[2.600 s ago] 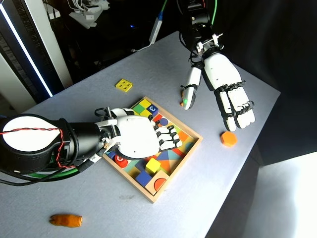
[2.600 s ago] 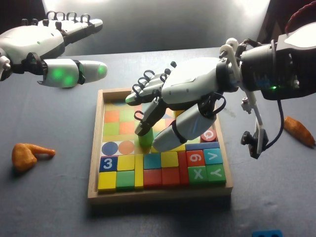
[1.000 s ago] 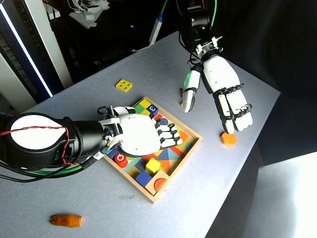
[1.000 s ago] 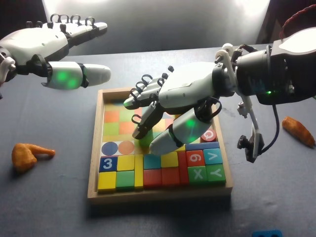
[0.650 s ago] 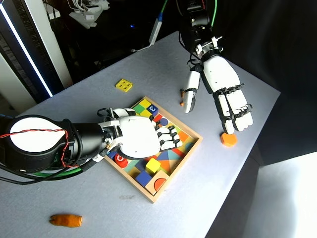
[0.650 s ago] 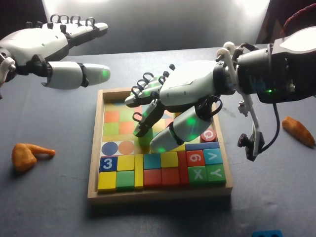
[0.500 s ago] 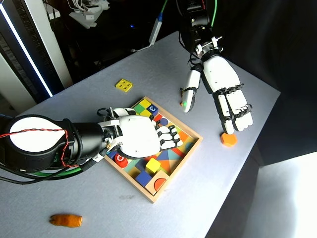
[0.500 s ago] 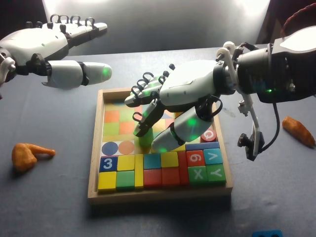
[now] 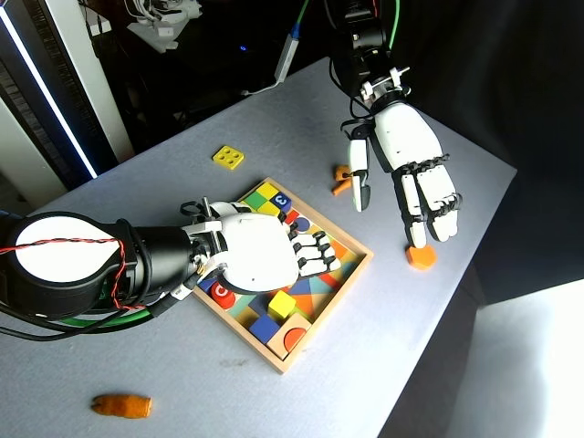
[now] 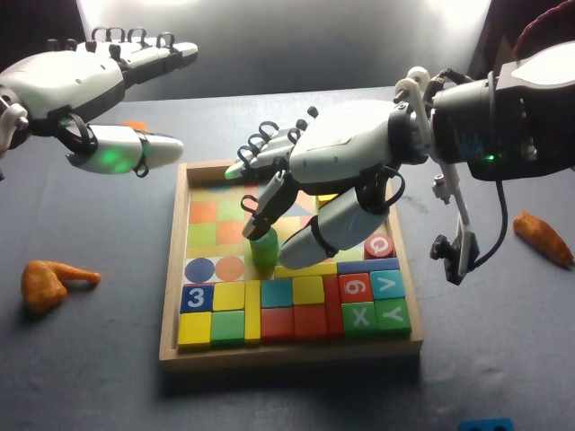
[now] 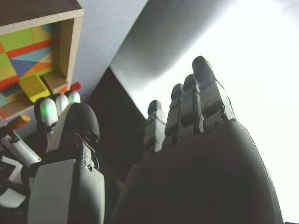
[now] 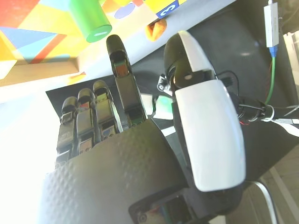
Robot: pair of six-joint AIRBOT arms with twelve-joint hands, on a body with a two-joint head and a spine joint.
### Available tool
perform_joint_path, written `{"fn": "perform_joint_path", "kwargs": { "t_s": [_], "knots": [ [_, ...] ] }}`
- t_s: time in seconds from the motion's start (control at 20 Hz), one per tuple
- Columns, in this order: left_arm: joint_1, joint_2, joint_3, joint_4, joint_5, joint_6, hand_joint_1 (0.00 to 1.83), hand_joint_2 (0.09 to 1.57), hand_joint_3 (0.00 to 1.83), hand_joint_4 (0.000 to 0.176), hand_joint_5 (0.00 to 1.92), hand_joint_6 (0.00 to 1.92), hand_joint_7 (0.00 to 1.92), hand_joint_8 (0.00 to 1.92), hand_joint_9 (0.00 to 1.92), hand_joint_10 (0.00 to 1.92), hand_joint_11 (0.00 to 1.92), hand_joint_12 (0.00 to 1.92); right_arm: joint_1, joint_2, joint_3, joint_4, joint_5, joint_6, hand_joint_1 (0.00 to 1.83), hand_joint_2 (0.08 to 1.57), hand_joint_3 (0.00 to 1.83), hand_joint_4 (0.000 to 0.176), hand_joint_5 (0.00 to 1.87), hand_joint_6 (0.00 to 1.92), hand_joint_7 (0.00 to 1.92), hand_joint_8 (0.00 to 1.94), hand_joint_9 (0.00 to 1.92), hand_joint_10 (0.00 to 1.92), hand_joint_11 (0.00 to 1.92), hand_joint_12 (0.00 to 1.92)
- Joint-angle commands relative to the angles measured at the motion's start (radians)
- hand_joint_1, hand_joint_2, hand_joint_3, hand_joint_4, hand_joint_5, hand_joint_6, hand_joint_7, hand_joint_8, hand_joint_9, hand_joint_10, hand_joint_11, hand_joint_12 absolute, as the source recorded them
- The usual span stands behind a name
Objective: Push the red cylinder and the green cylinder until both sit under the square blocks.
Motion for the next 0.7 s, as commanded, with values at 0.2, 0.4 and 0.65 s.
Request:
{"fn": "perform_joint_path", "kwargs": {
  "t_s": [0.2, 0.4, 0.65],
  "knots": [
    [-0.008, -0.006, 0.006, -0.009, -0.115, 0.001, 0.28, 1.32, 0.0, 0.173, 0.01, 0.0, 0.0, 0.0, 0.0, 0.0, 0.0, 0.0, 0.012, 0.003, 0.004, 0.052, -0.001, 0.0, 0.12, 1.19, 0.0, 0.176, 0.57, 0.01, 0.0, 0.0, 0.0, 0.0, 0.0, 0.0],
    [-0.009, -0.011, 0.008, -0.009, -0.115, 0.001, 0.48, 1.25, 0.0, 0.159, 0.01, 0.0, 0.0, 0.0, 0.0, 0.0, 0.0, 0.0, 0.009, 0.003, 0.004, 0.052, -0.004, 0.0, 0.1, 1.19, 0.0, 0.176, 0.54, 0.0, 0.0, 0.0, 0.0, 0.0, 0.0, 0.0],
    [-0.009, -0.011, 0.007, -0.009, -0.115, 0.001, 0.28, 1.4, 0.01, 0.136, 0.0, 0.0, 0.0, 0.0, 0.0, 0.0, 0.02, 0.01, 0.003, 0.003, 0.007, 0.052, -0.013, -0.001, 0.11, 1.19, 0.0, 0.176, 0.56, 0.01, 0.0, 0.0, 0.0, 0.0, 0.0, 0.0]
  ]
}}
